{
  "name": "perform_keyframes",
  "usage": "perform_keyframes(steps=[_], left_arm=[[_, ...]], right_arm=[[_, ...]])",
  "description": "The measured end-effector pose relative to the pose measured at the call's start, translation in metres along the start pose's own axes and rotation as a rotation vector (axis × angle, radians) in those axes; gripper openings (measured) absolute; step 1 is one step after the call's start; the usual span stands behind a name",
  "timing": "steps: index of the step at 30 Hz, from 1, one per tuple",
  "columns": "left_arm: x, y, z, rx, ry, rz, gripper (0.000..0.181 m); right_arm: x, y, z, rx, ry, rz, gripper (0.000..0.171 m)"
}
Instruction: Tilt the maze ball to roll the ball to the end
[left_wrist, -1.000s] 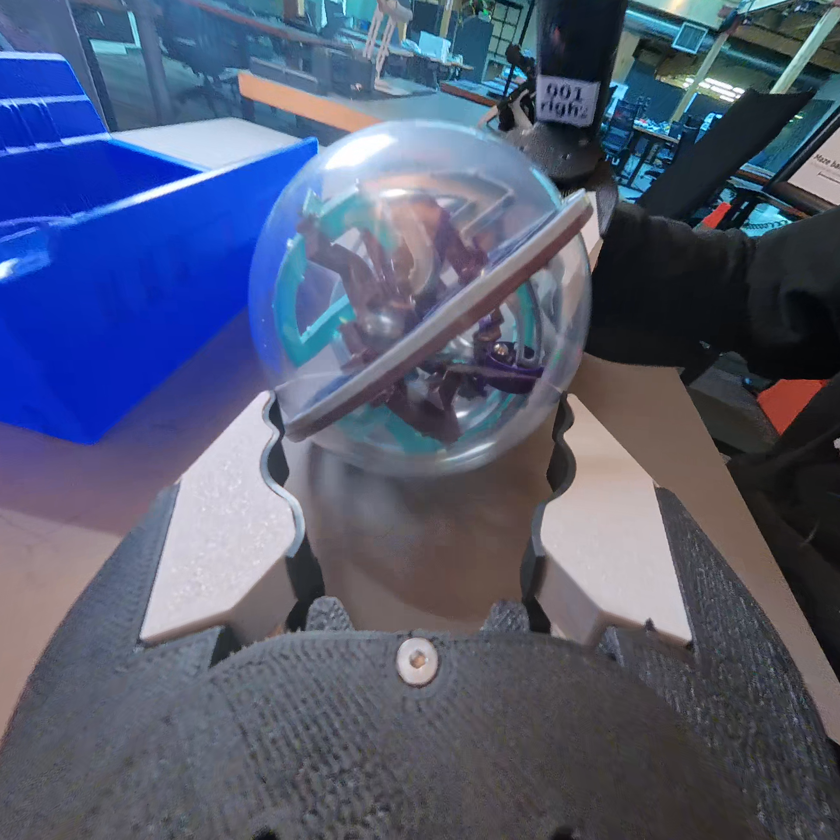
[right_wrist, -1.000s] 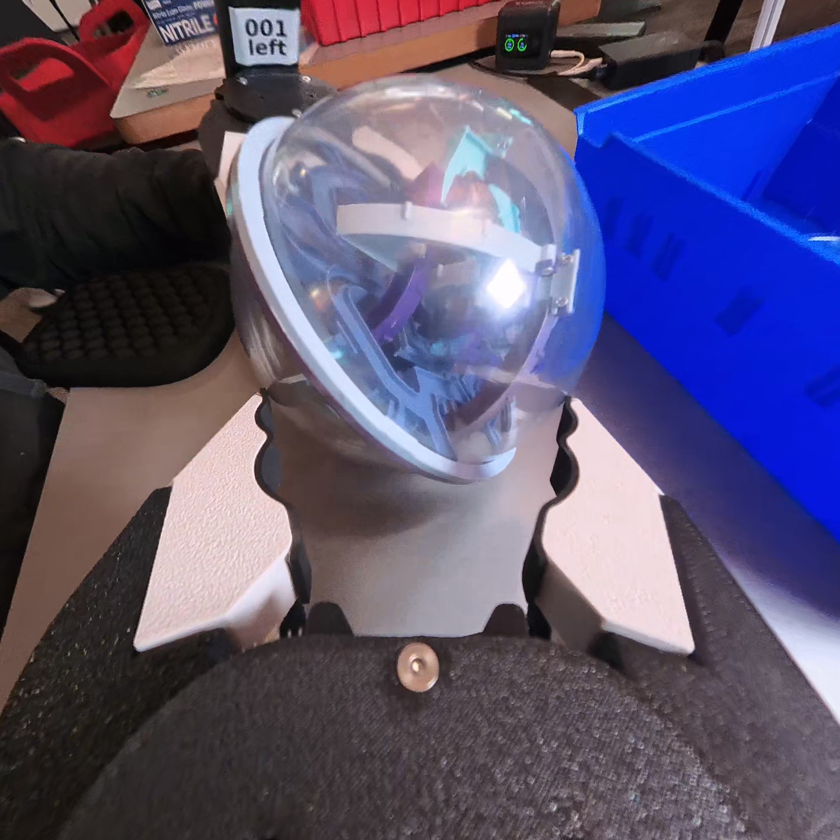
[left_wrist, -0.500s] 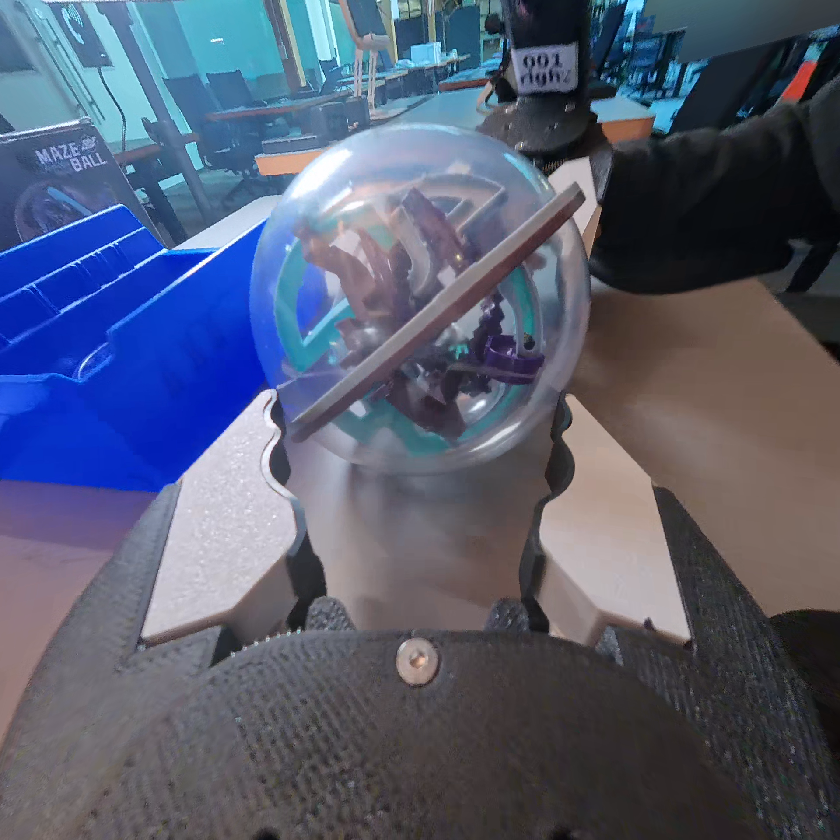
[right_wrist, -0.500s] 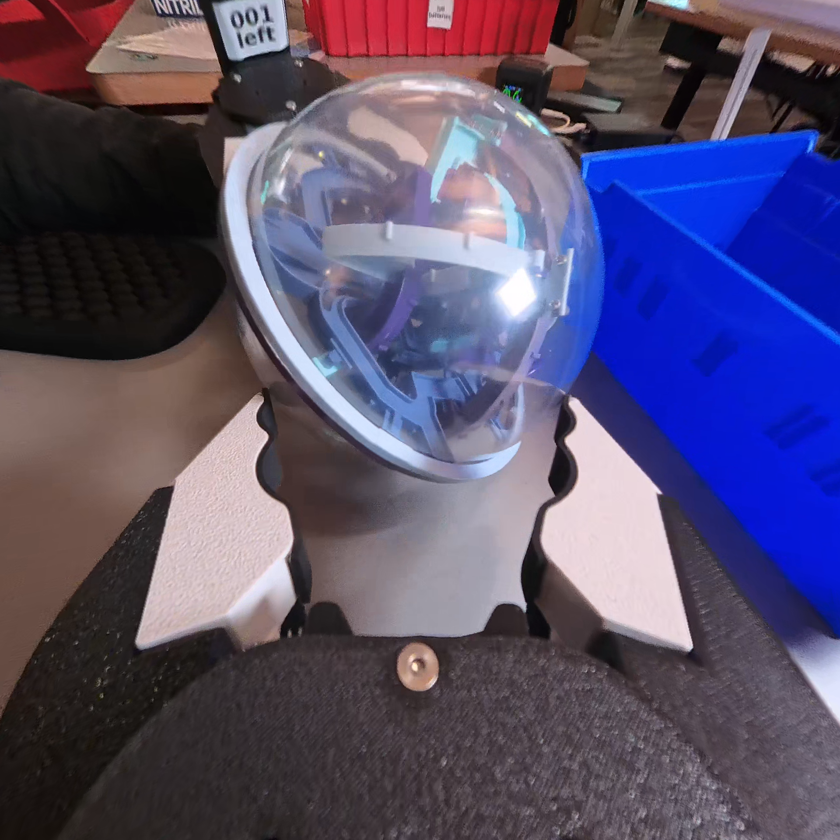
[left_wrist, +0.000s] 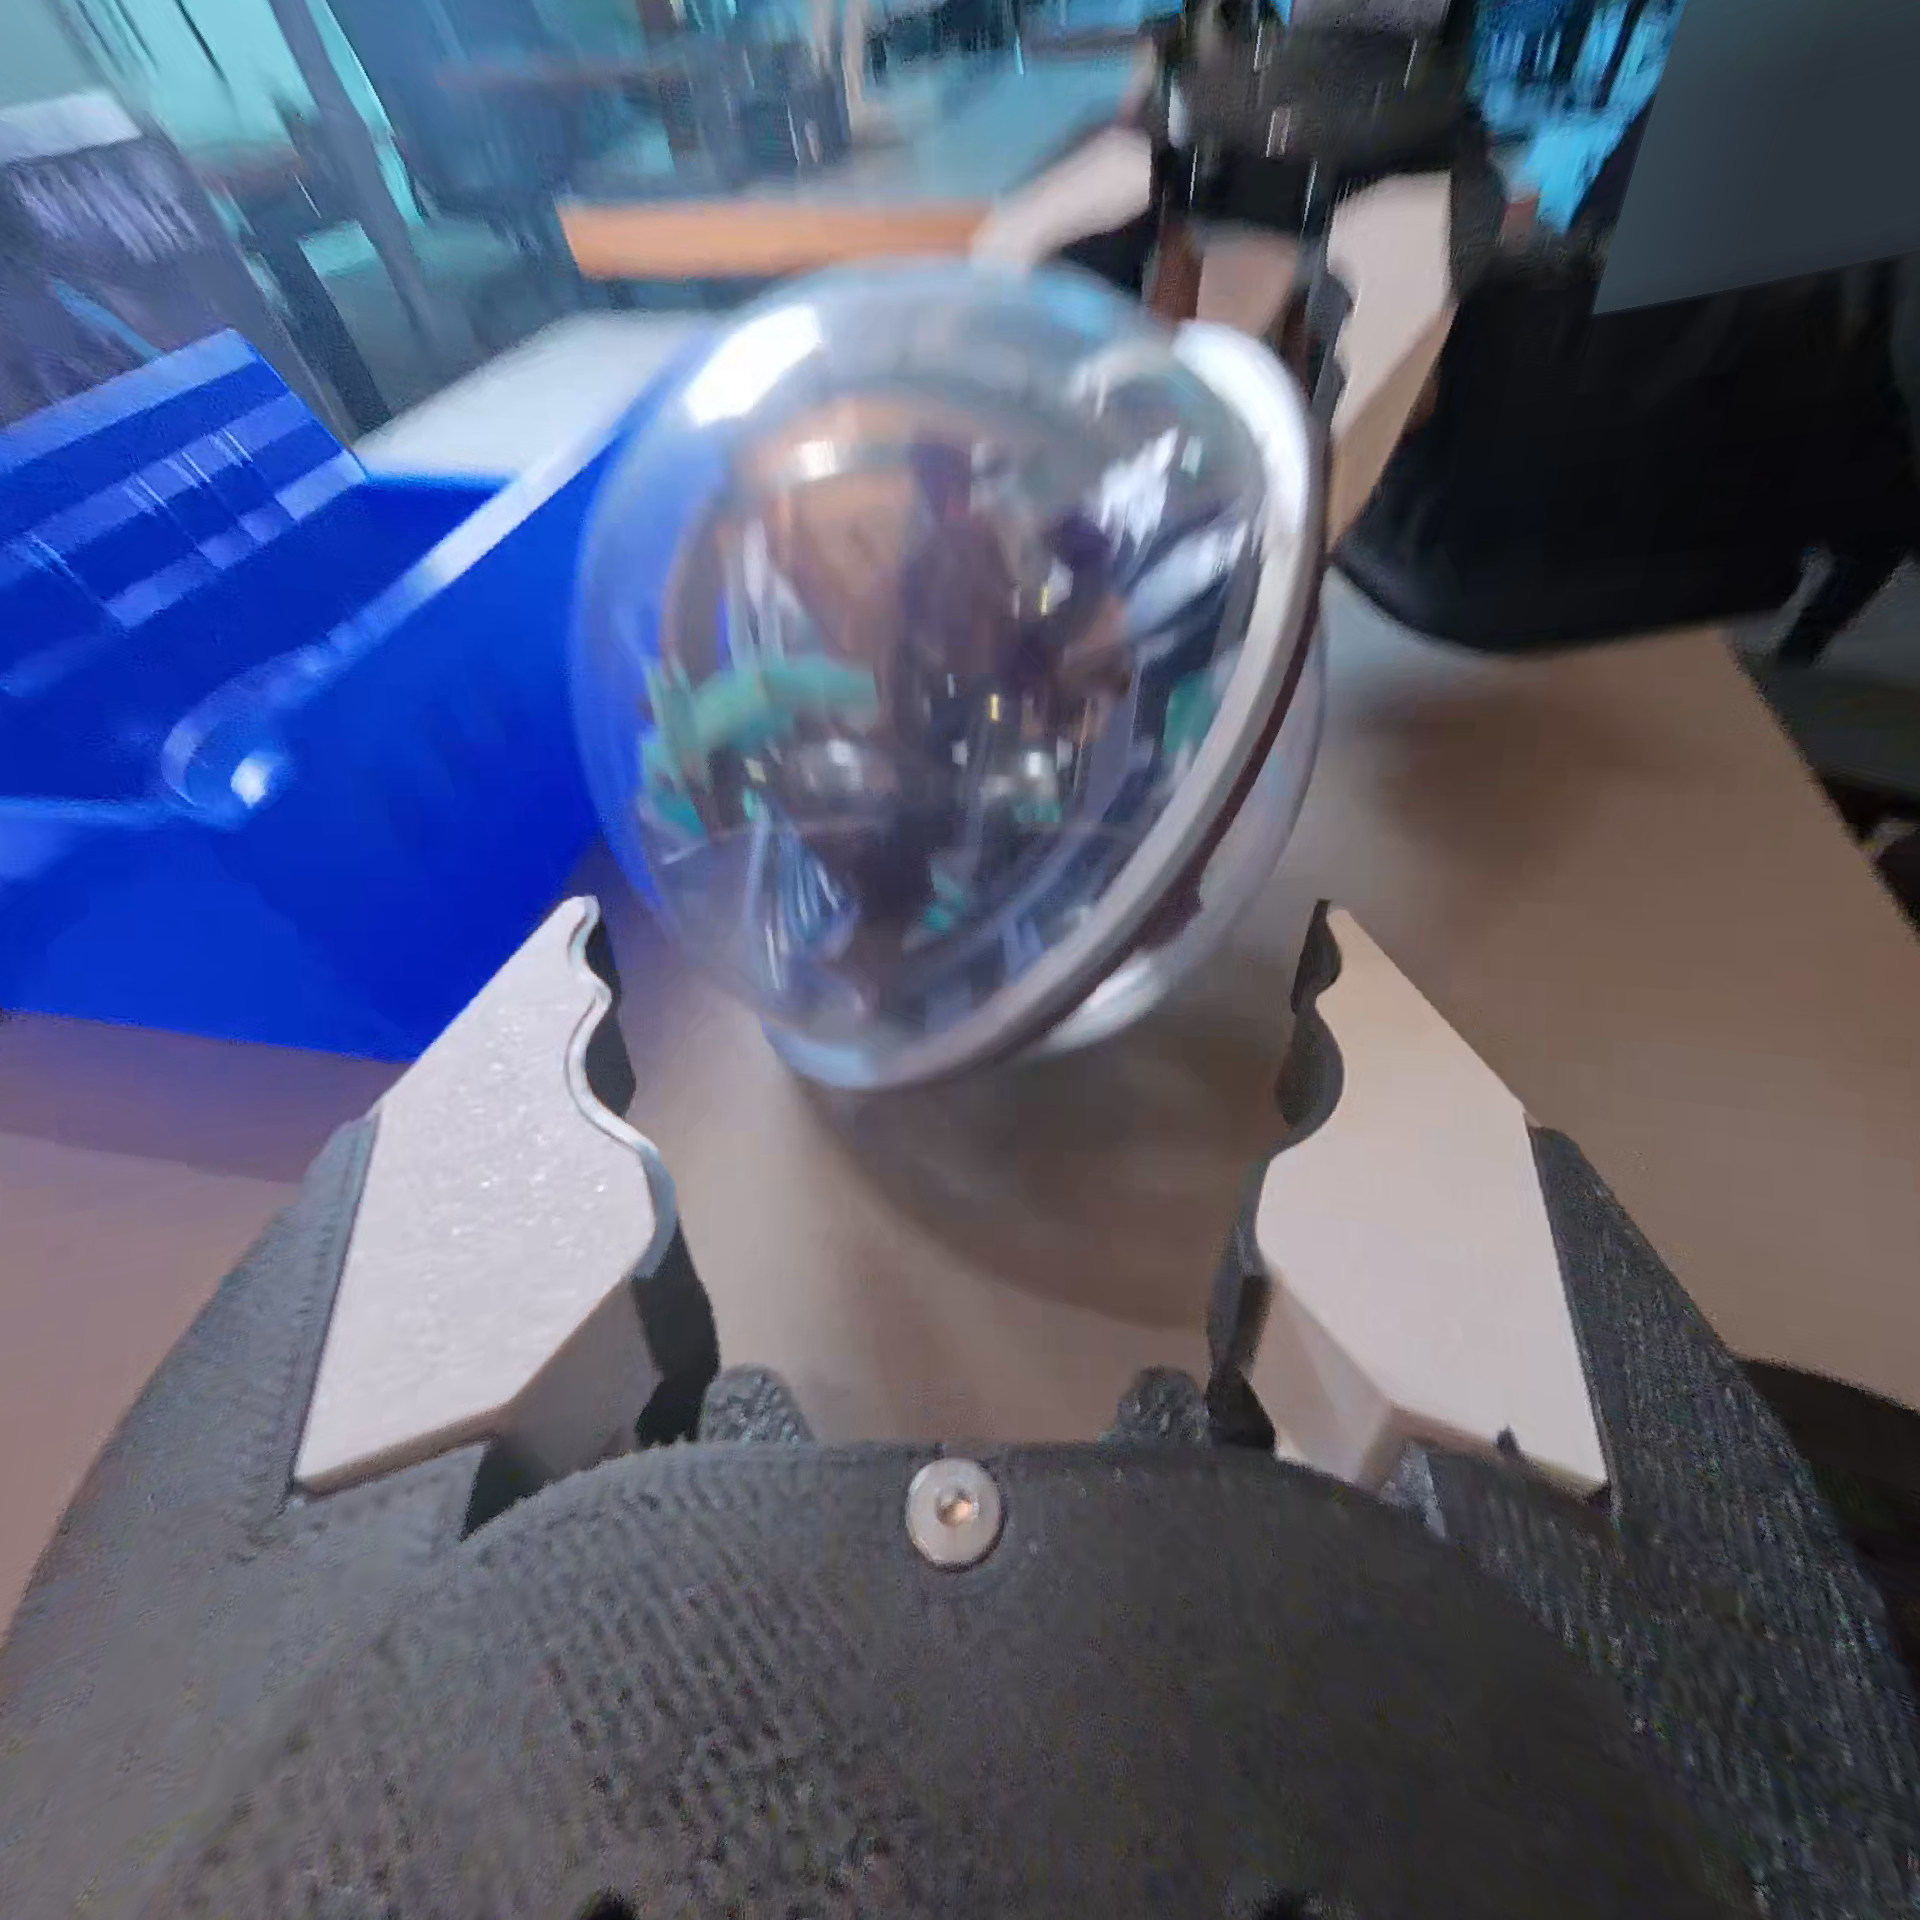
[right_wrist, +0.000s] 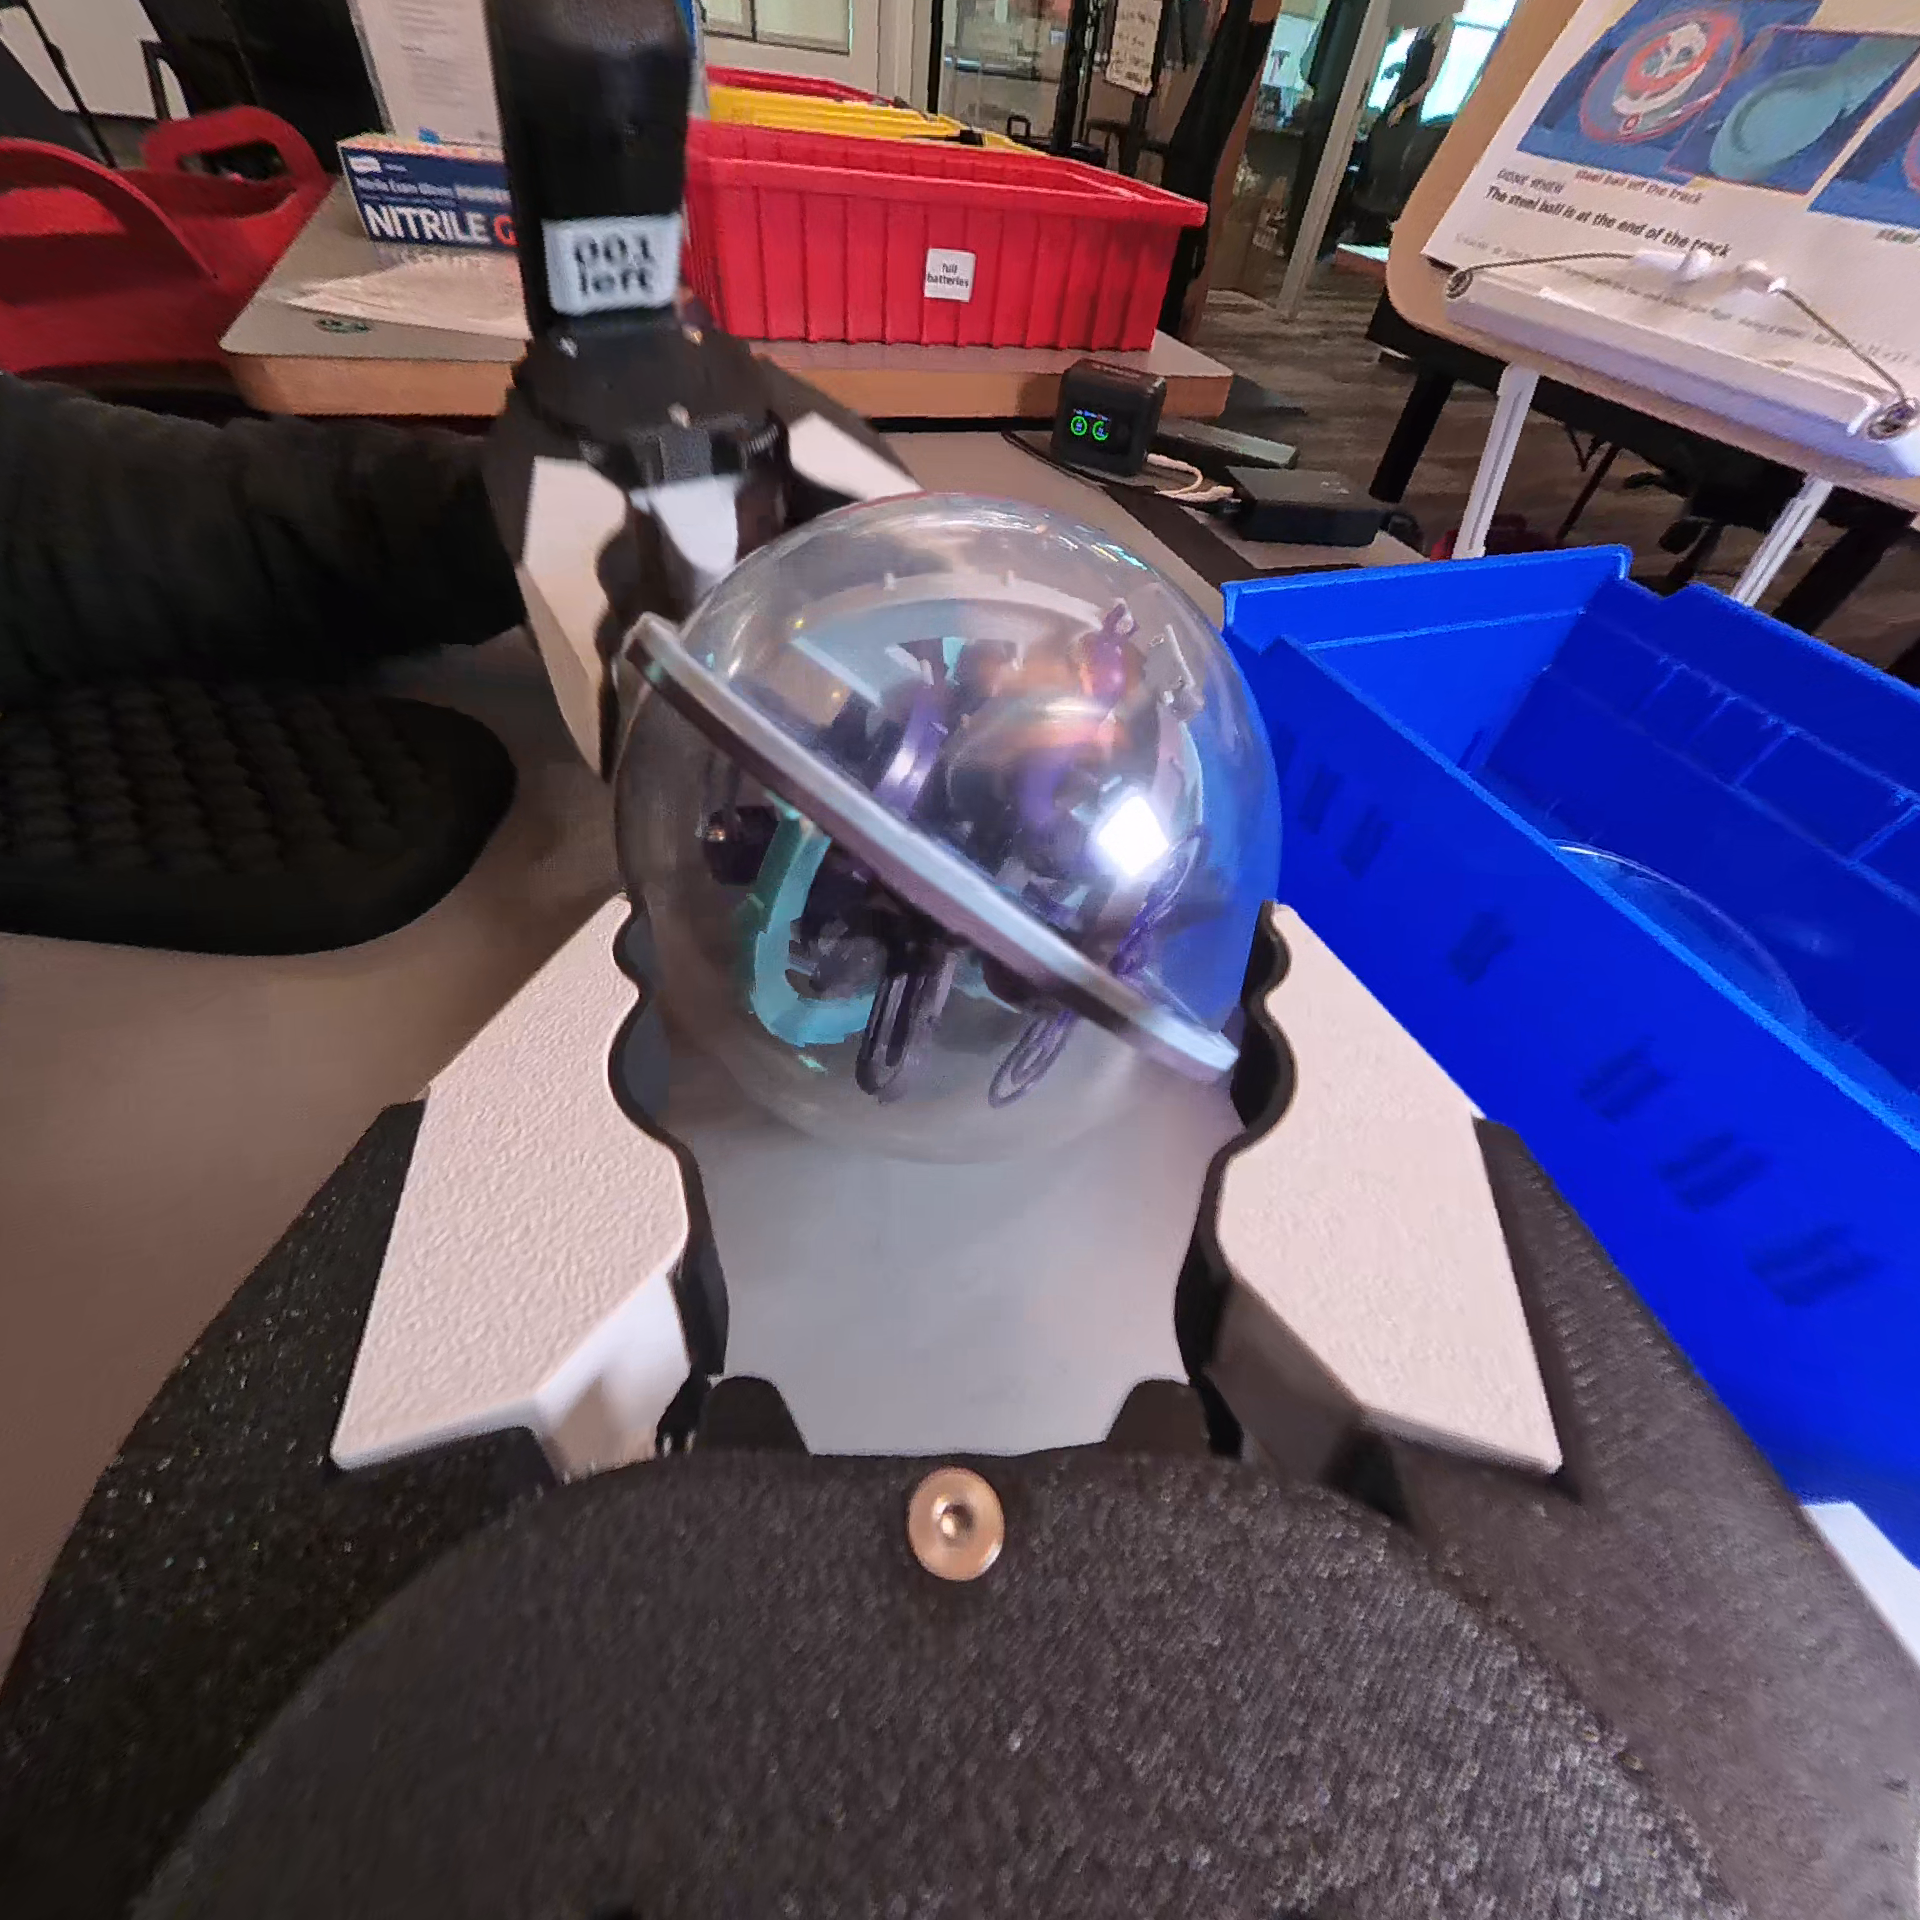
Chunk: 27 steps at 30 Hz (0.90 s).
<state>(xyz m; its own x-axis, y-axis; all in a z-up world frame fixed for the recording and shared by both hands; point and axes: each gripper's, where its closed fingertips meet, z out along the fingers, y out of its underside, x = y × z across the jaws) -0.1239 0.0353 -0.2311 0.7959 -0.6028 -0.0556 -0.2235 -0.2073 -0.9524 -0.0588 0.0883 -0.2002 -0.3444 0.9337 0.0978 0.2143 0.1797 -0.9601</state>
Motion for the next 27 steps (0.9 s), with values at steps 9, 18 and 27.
perform_keyframes(steps=[9, 18, 27], left_arm=[[-0.004, -0.012, 0.003, 0.061, -0.048, 0.008, 0.134], [-0.004, 0.011, 0.01, 0.033, 0.001, -0.006, 0.128], [0.018, 0.028, 0.031, -0.106, 0.115, -0.189, 0.121]], right_arm=[[-0.025, -0.025, 0.016, 0.045, -0.036, -0.081, 0.11], [0.011, 0.03, 0.007, -0.061, 0.018, 0.005, 0.123], [-0.007, -0.007, 0.006, 0.047, 0.014, 0.001, 0.124]])
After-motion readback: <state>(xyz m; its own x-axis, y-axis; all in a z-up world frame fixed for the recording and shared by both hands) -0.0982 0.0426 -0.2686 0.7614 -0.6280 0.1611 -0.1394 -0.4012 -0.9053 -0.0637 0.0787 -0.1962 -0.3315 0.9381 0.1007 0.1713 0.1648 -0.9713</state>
